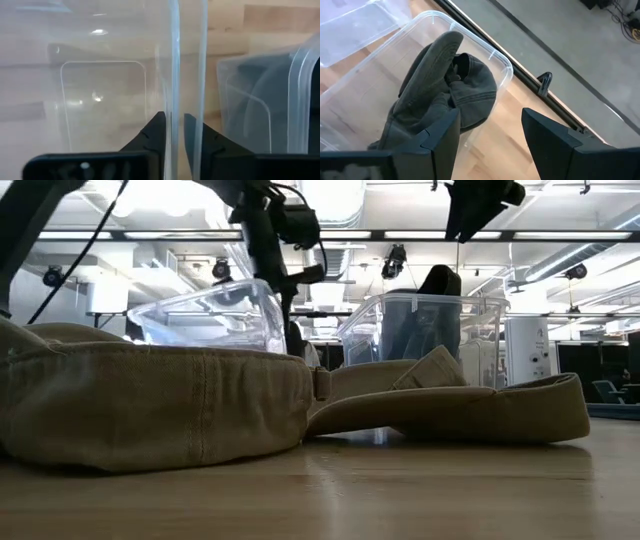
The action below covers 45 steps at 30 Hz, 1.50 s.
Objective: Pick & Place hat
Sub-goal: Adjust the left transparent bin
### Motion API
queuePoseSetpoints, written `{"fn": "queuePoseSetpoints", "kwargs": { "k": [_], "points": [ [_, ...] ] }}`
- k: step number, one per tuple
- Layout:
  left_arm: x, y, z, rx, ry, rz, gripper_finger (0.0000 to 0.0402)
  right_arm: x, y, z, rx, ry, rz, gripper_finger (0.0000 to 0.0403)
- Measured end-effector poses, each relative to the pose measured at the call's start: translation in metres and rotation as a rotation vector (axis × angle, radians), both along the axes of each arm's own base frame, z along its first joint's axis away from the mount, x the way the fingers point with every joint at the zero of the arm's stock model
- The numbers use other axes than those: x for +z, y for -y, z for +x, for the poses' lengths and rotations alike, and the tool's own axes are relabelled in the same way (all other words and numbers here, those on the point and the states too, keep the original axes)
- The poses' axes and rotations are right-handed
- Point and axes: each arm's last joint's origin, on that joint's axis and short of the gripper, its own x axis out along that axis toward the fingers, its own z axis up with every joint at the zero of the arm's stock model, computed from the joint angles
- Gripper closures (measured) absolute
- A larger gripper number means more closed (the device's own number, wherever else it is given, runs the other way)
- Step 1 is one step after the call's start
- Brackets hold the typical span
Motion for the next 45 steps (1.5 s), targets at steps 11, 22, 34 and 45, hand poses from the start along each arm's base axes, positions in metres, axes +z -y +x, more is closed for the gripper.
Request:
{"fn": "queuePoseSetpoints", "kwargs": {
  "k": [11,22,34,45],
  "points": [
    [0.018,0.001,0.0,-0.021,0.005,0.078,0.0232,0.003,0.0,-0.003,0.037,-0.012,-0.017,0.0193],
    [0.095,0.071,-0.021,-0.396,0.062,0.235,0.0196,0.003,0.0,-0.003,0.054,-0.019,-0.017,0.0193],
    [0.097,0.217,-0.078,-0.887,-0.06,0.311,0.0195,0.003,-0.002,-0.002,0.087,-0.009,0.029,0.0193],
    [0.037,0.184,-0.167,0.11,-0.126,0.414,0.0195,0.005,-0.002,0.004,0.058,0.085,0.064,0.0193]
  ]
}}
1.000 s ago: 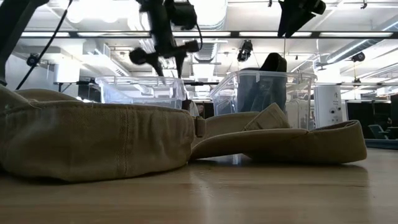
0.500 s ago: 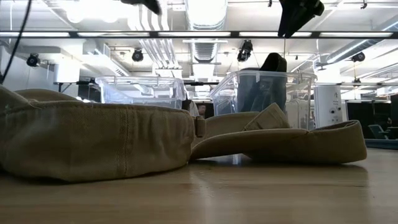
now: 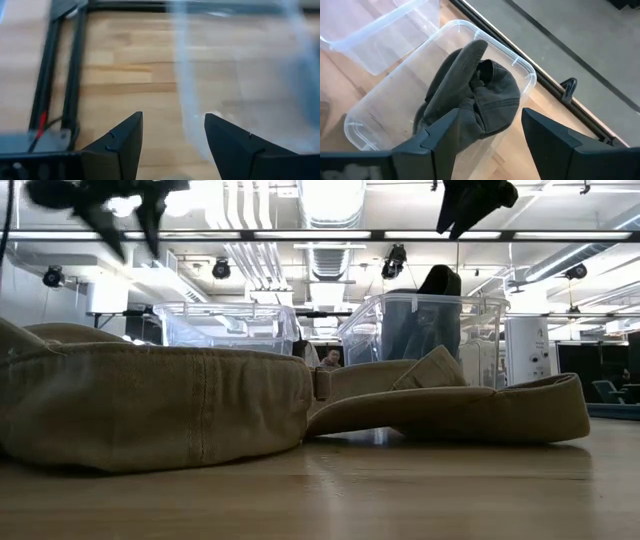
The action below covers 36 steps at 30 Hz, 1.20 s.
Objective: Pick & Place hat
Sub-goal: Adjust the left transparent bin, then put the middle brown cap into the left transparent bin
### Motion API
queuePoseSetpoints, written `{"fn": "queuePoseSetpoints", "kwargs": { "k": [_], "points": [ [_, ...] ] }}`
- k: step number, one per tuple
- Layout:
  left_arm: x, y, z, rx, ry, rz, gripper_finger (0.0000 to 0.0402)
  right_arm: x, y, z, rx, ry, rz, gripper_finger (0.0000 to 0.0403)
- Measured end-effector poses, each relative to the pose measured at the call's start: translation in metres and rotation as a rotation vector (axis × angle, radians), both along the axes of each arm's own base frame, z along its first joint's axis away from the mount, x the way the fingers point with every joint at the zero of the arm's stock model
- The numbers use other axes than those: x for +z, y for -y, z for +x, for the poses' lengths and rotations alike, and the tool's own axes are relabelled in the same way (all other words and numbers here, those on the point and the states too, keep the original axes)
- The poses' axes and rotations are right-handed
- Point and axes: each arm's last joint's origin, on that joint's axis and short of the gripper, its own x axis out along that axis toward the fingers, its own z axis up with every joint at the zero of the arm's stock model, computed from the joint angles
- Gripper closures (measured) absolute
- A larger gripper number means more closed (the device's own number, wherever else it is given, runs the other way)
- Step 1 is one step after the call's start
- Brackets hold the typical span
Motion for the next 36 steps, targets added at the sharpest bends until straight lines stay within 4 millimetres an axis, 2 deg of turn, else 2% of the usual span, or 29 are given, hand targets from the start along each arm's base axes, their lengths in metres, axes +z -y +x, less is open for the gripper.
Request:
{"fn": "queuePoseSetpoints", "kwargs": {
  "k": [3,8,13,17,22,30,32,36],
  "points": [
    [-0.023,-0.01,-0.016,0.16,0.067,-0.025,0.0195,0.0,0.0,0.0,-0.007,0.006,0.004,0.0193],
    [-0.055,-0.025,-0.021,0.229,0.13,-0.032,0.0195,0.0,0.0,0.0,-0.007,0.011,0.004,0.0193],
    [-0.079,-0.049,-0.013,0.234,0.143,-0.019,0.0195,0.0,0.0,0.001,-0.008,0.013,0.003,0.0193],
    [-0.089,-0.069,-0.002,0.194,0.222,-0.01,0.0195,0.0,0.0,0.001,-0.008,0.012,0.003,0.0193],
    [-0.093,-0.085,0.008,0.132,0.275,-0.022,0.0195,0.0,0.0,0.001,-0.01,0.014,0.005,0.0193],
    [-0.095,-0.089,0.026,-0.062,0.272,-0.058,0.0195,0.0,0.0,0.001,-0.019,0.019,0.009,0.0193],
    [-0.089,-0.088,0.024,-0.083,0.234,-0.063,0.0195,0.0,0.0,0.001,-0.019,0.019,0.009,0.0193],
    [-0.062,-0.079,0.008,-0.133,0.099,-0.094,0.0195,0.0,0.0,0.001,-0.019,0.017,0.009,0.0193]
  ]
}}
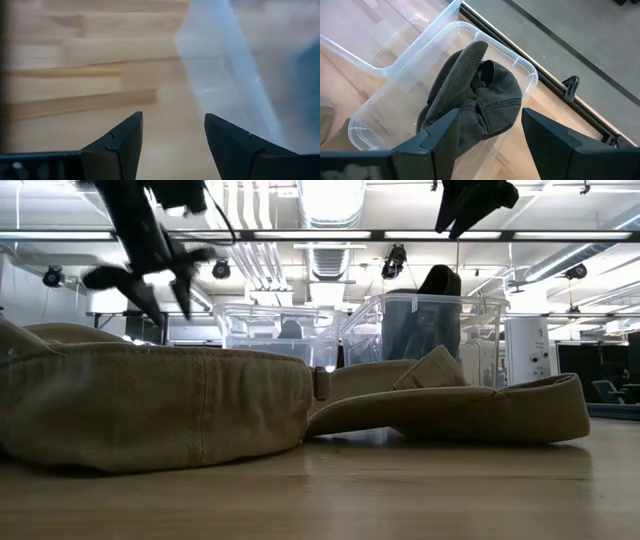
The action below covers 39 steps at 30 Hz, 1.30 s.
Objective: Pick & Place hat
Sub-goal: Put the middle brown cap into the left transparent bin
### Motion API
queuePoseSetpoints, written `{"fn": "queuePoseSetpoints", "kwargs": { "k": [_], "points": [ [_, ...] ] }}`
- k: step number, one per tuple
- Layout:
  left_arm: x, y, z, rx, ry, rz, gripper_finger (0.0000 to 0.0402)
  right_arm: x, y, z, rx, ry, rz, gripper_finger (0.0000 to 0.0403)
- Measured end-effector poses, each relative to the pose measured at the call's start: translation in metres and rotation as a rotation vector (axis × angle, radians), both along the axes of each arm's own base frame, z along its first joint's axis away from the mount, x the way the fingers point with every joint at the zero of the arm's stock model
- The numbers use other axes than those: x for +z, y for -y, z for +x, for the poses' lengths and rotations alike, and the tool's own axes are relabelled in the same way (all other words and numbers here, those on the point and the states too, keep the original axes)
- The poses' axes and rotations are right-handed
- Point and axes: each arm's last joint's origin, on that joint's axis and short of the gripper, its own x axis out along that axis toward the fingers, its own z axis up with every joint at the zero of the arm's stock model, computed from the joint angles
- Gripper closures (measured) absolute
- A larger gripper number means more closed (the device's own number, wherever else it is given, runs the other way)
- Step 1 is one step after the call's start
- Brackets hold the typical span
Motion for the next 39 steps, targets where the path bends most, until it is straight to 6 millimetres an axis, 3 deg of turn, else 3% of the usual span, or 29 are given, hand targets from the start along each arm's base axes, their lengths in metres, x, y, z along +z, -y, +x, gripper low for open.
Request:
{"fn": "queuePoseSetpoints", "kwargs": {
  "k": [5,9,16,22,33,39],
  "points": [
    [0.038,0.025,-0.007,-0.374,-0.035,-0.094,0.0195,0.0,0.0,0.0,0.0,0.0,-0.001,0.0193],
    [0.045,0.046,-0.001,-0.639,0.043,-0.226,0.0195,0.0,0.0,0.0,0.001,-0.003,-0.007,0.0193],
    [0.006,0.079,0.004,-0.892,-0.117,-0.31,0.0195,0.0,0.0,0.0,0.003,-0.004,-0.009,0.0193],
    [-0.021,0.097,0.007,-0.964,-0.11,-0.376,0.0195,-0.001,0.0,0.0,0.003,-0.008,-0.009,0.0193],
    [-0.047,0.109,0.011,-1.014,-0.027,-0.44,0.0195,-0.005,0.0,0.0,-0.003,-0.017,-0.005,0.0193],
    [-0.062,0.109,0.011,-0.95,0.004,-0.469,0.0195,-0.007,0.0,0.0,-0.006,-0.025,-0.003,0.0193]
  ]
}}
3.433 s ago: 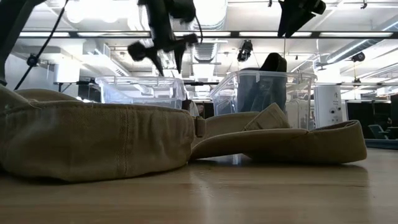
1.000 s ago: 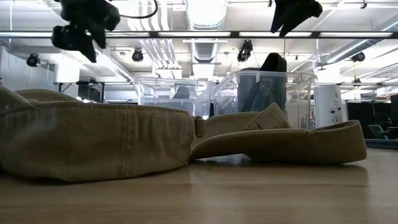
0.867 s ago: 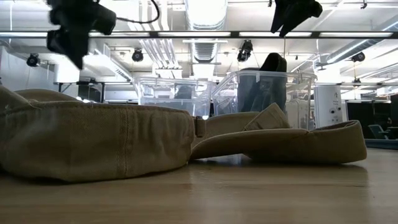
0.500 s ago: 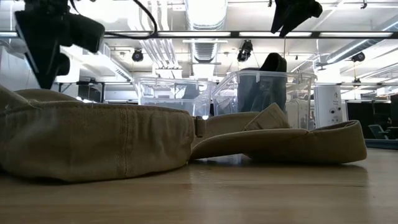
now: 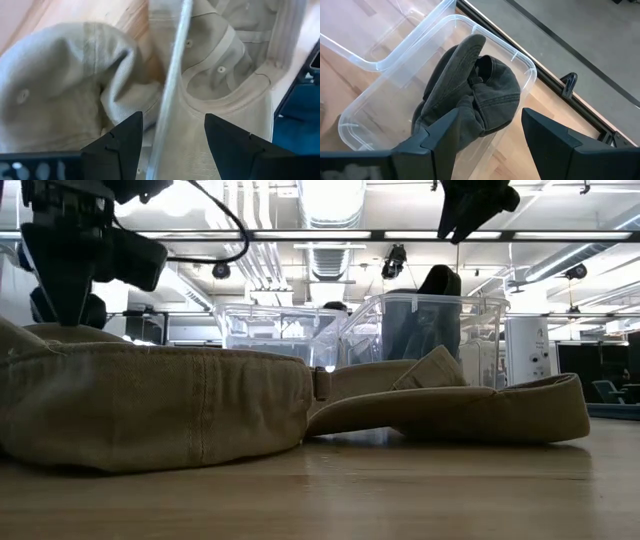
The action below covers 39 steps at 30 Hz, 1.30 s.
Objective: Pick & Place hat
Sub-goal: Put the middle brown cap into the left transparent bin
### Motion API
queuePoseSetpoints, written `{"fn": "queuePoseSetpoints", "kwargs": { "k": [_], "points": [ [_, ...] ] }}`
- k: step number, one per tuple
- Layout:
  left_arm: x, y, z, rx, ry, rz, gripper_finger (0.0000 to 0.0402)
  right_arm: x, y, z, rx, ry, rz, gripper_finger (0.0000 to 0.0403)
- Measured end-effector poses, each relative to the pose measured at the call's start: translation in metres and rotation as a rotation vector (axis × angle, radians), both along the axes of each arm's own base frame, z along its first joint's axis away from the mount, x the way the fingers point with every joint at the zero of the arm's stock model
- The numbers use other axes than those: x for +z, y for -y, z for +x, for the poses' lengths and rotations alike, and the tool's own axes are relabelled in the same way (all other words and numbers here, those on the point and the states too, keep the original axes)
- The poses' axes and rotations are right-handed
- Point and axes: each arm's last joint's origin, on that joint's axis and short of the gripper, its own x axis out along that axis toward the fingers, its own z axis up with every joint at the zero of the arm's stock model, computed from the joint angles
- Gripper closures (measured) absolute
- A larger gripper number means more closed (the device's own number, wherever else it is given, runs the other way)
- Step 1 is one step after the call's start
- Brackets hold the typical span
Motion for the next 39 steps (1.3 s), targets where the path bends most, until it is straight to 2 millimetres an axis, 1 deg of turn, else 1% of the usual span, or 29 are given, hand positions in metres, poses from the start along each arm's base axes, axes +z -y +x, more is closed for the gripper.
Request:
{"fn": "queuePoseSetpoints", "kwargs": {
  "k": [4,7,10,16,17,19,21,23,25,28,31,33,34,36,39],
  "points": [
    [0.003,0.001,0.001,0.011,0.005,-0.028,0.0199,0.0,0.0,0.0,0.0,-0.001,0.0,0.0193],
    [0.006,0.001,0.003,-0.006,0.026,-0.024,0.0219,0.0,0.0,0.0,0.0,0.001,0.0,0.0193],
    [0.003,0.001,0.003,-0.023,0.013,-0.012,0.0259,0.0,0.0,0.0,0.0,0.001,0.0,0.0193],
    [-0.002,0.002,0.004,-0.059,-0.011,-0.012,0.0372,0.0,0.0,0.0,0.0,0.002,0.0,0.0193],
    [-0.001,0.002,0.004,-0.061,-0.014,-0.023,0.0385,0.0,0.0,0.0,0.0,0.002,0.0,0.0193],
    [0.004,0.003,0.005,-0.055,-0.006,-0.04,0.039,0.0,0.0,0.0,0.002,0.001,-0.001,0.0193],
    [0.017,0.003,0.007,-0.053,0.017,-0.05,0.0389,0.0,0.0,0.0,0.002,0.0,-0.002,0.0193],
    [0.039,0.003,0.009,-0.049,0.069,-0.044,0.0391,0.0,0.0,0.0,0.003,0.0,-0.002,0.0193],
    [0.066,0.002,0.01,-0.039,0.131,-0.01,0.0393,0.0,0.0,0.0,0.003,0.0,-0.002,0.0193],
    [0.112,-0.002,0.009,0.018,0.26,0.086,0.0394,0.0,0.0,0.0,0.003,0.0,-0.002,0.0193],
    [0.157,-0.008,0.008,0.117,0.424,0.242,0.0394,0.0,0.0,0.0,0.002,0.0,-0.002,0.0193],
    [0.182,-0.014,0.005,0.222,0.5,0.348,0.0394,0.0,0.0,0.0,0.002,0.001,-0.002,0.0193],
    [0.191,-0.018,0.002,0.284,0.507,0.401,0.0394,0.0,0.0,0.0,0.002,0.002,-0.003,0.0193],
    [0.203,-0.026,-0.006,0.432,0.461,0.495,0.0394,0.0,0.0,0.0,0.002,0.002,-0.003,0.0193],
    [0.211,-0.037,-0.016,0.646,0.325,0.527,0.0395,0.0,0.0,0.0,0.001,0.002,-0.002,0.0193]
  ]
}}
